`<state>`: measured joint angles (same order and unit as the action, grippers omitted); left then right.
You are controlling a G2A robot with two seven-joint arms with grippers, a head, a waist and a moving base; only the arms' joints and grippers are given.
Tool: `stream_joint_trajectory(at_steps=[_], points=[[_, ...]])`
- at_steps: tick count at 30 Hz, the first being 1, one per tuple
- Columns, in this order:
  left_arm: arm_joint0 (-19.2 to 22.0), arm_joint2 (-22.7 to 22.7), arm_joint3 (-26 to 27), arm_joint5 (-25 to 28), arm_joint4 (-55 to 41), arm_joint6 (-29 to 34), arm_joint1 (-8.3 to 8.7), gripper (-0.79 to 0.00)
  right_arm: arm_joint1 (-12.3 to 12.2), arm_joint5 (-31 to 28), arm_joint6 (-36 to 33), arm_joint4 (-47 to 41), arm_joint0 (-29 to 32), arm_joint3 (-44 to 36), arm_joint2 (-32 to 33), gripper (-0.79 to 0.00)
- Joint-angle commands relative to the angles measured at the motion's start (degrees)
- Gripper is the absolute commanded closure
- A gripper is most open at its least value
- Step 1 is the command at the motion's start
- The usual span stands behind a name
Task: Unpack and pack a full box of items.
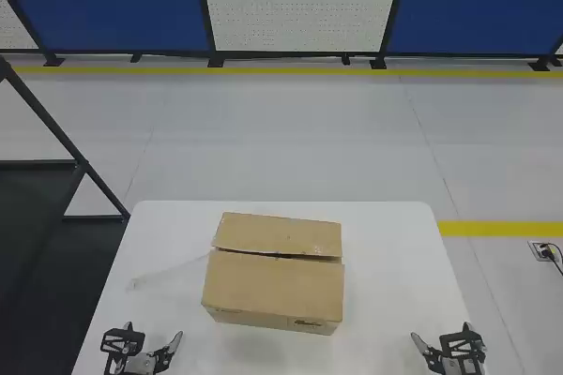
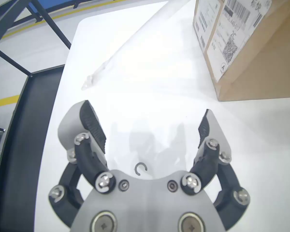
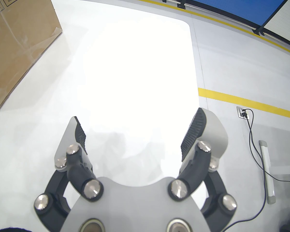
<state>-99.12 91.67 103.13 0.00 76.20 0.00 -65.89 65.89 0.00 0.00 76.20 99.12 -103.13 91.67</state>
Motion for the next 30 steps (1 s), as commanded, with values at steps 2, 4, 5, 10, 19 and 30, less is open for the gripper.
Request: stream_joint_trajectory(at_steps=[2, 4, 5, 10, 19, 30], points=[[0.00, 0.00, 0.00, 0.00, 0.00, 0.00, 0.00, -0.784, 0.00, 0.00, 0.00, 0.00, 0.00, 0.00, 0.00, -0.784], [0.00, 0.00, 0.00, 0.00, 0.00, 0.00, 0.00, -0.784, 0.00, 0.00, 0.00, 0.00, 0.00, 0.00, 0.00, -0.784], [0.00, 0.00, 0.00, 0.00, 0.00, 0.00, 0.00, -0.785, 0.00, 0.00, 0.00, 0.00, 0.00, 0.00, 0.00, -0.785], [0.00, 0.00, 0.00, 0.00, 0.00, 0.00, 0.00, -0.785, 0.00, 0.00, 0.00, 0.00, 0.00, 0.00, 0.00, -0.784], [-0.37, 2.25, 0.69, 3.89, 0.49, -6.24, 0.26, -0.785, 0.10, -1.79, 1.65, -0.51, 0.52, -4.03, -0.30, -0.785], [-1.82, 13.14, 4.40, 17.69, -4.82, -15.74, 1.27, -0.785, 0.46, -5.92, -5.36, -0.45, -5.62, -12.51, -4.92, -0.785]])
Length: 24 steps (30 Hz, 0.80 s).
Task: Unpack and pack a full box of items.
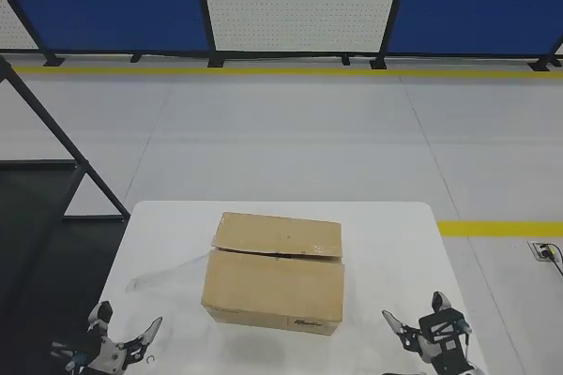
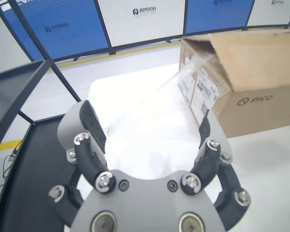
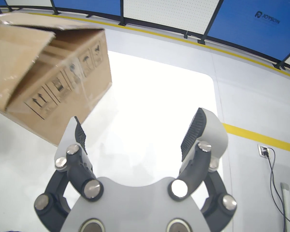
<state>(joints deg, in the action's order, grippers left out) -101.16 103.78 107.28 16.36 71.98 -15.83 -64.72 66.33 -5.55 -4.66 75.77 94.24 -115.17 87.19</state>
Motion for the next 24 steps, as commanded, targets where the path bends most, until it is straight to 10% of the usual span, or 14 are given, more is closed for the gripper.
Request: stream_joint_trajectory(at_steps=[1, 16, 24], points=[[0.28, 1.87, 0.74, 2.85, -1.65, 0.32, 0.19, -0.785, 0.10, -0.33, -1.25, -0.06, -1.53, -0.97, -1.07, -0.785], [0.09, 4.23, 1.76, 7.68, -3.58, 1.23, 0.53, -0.785, 0.27, -0.09, -4.22, 1.68, -3.79, -1.97, -3.17, -0.785], [5.72, 3.02, 1.81, 10.65, -10.20, 8.81, 0.77, -0.785, 0.48, -8.08, -11.03, -14.97, -8.44, -2.16, -3.30, -0.785]])
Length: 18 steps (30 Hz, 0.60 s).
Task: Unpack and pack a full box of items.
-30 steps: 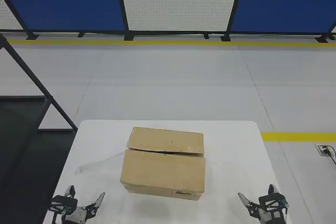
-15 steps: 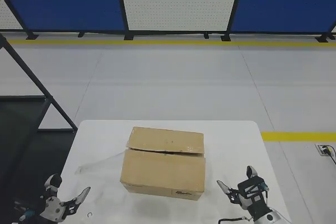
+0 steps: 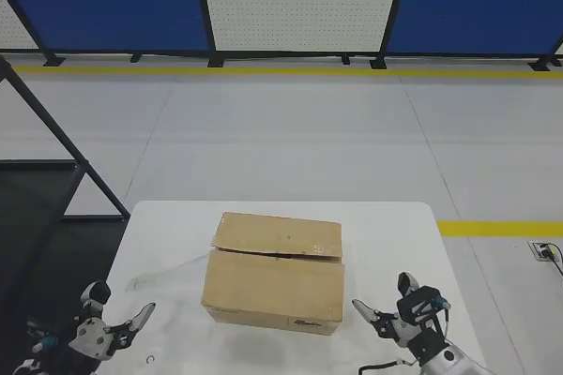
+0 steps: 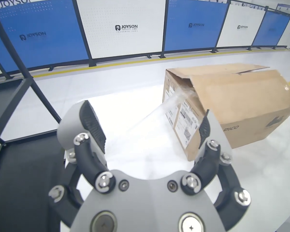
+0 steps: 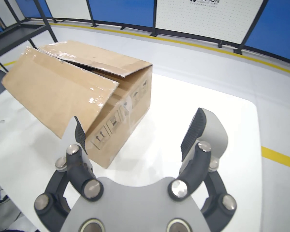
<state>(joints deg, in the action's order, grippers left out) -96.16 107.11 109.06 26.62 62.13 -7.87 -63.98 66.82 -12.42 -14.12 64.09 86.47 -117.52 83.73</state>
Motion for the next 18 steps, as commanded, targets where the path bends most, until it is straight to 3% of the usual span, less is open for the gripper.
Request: stream_joint_trajectory(at_steps=[1, 7, 18], points=[[1.52, -0.66, -0.17, 0.88, -1.17, 2.04, 0.08, -0.785, -0.05, -2.85, -3.56, -6.34, -1.56, 0.61, 0.37, -0.785], [5.22, -2.21, 0.57, 3.25, -3.87, 7.93, 0.39, -0.785, -0.34, -5.53, -14.88, -22.03, -8.20, 5.69, 2.55, -0.785], [5.30, -2.11, 0.82, 3.23, -3.98, 8.24, 0.42, -0.785, -0.50, -5.57, -16.34, -20.84, -8.71, 5.57, 2.97, -0.785]])
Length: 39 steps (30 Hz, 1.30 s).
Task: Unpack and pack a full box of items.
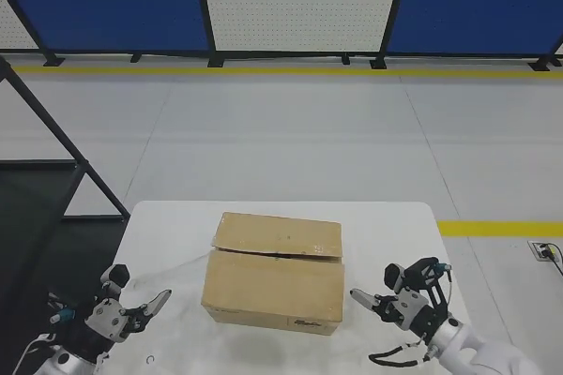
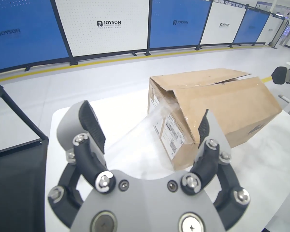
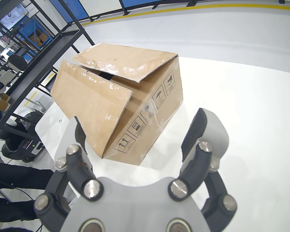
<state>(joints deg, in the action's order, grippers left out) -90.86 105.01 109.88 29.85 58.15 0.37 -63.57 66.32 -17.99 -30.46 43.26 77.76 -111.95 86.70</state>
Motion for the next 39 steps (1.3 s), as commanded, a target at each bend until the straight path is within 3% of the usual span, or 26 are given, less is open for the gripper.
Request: stream_joint_trajectory(at_steps=[1, 9, 15, 39], points=[[0.00, 0.00, 0.00, 0.00, 0.00, 0.00, 0.00, -0.785, 0.00, 0.00, -0.01, -0.01, 0.00, 0.00, 0.00, -0.785], [-0.37, -0.59, 0.35, 0.18, -0.58, 0.25, -0.03, -0.785, -0.12, -2.28, -0.86, -2.65, -0.58, 0.49, -0.67, -0.785], [-1.12, 0.06, 0.90, 1.36, -2.18, 1.05, 0.08, -0.785, -0.46, -5.23, -5.93, -5.89, -3.31, 2.37, -1.83, -0.785], [-1.22, 0.29, 1.41, 0.81, -1.99, 1.46, 0.09, -0.785, -0.46, -5.23, -5.93, -5.89, -3.31, 2.37, -1.83, -0.785]])
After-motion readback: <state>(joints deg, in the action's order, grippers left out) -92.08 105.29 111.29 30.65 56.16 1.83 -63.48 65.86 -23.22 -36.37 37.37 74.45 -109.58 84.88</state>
